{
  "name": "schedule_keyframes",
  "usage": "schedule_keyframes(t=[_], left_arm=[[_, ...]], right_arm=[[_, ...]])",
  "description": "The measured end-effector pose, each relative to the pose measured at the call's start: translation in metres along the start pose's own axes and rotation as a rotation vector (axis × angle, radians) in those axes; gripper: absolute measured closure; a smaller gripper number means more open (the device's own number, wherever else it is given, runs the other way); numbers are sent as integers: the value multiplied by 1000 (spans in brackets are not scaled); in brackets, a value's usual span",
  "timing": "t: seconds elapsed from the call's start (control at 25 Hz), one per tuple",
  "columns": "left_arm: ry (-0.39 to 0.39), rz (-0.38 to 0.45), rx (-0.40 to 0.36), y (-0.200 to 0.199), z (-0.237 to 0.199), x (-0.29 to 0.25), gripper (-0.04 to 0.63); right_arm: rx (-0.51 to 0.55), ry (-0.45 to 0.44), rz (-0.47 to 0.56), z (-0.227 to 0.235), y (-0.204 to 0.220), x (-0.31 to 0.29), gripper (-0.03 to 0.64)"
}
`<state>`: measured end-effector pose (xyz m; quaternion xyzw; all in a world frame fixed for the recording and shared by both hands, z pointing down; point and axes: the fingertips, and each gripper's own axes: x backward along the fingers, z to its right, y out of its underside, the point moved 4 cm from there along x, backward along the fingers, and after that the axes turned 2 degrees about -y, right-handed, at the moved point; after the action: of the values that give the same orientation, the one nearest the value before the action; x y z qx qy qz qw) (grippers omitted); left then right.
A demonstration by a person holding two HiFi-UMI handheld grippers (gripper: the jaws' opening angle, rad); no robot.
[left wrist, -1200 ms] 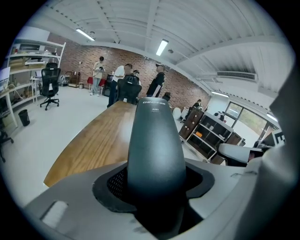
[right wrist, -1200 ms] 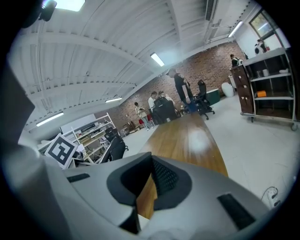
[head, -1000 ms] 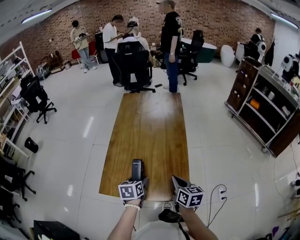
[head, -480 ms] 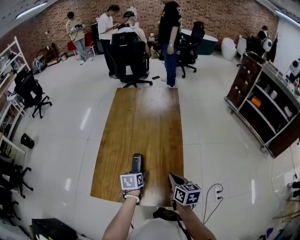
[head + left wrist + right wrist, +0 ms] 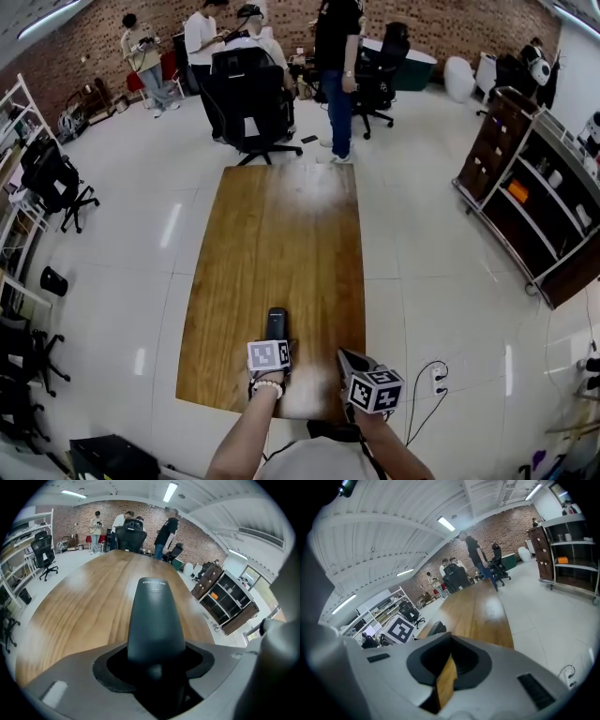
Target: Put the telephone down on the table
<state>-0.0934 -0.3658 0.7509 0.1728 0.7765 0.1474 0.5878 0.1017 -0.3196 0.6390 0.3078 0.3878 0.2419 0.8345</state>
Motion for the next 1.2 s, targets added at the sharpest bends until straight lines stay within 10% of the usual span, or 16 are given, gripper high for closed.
schedule_keyframes(t=[1.2], left_arm=[[-194, -219, -80, 5, 8, -42, 307]], right_arm=[[-98, 26, 51, 38, -24, -11, 604]])
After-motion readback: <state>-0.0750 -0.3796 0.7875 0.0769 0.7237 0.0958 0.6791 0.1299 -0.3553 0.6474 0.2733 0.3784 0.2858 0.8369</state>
